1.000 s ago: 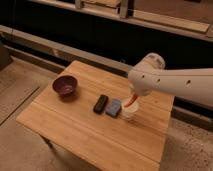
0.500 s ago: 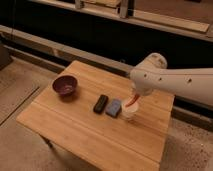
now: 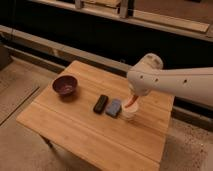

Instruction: Place the pepper in the ceramic cup

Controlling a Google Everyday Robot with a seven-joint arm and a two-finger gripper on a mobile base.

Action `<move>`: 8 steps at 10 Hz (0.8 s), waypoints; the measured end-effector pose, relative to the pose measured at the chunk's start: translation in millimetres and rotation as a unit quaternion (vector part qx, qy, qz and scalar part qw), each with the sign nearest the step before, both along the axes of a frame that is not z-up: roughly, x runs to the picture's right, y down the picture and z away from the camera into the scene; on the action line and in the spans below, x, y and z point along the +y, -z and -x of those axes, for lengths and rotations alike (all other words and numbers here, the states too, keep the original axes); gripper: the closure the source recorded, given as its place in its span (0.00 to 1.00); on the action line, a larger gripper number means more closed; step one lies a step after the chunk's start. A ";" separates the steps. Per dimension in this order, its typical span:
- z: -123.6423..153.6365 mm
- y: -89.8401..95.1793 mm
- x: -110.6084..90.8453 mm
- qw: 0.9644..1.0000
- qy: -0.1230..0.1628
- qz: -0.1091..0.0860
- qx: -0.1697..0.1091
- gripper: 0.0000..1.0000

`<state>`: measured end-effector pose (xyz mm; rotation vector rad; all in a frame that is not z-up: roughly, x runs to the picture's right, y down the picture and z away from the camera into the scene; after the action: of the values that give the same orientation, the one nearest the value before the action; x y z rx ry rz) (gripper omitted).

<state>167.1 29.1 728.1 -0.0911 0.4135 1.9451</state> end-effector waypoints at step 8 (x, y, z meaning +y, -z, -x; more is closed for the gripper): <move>4.8 -1.3 2.5 1.000 0.007 0.002 0.001 1.00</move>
<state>162.3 31.5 729.4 -0.0899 0.4181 1.9310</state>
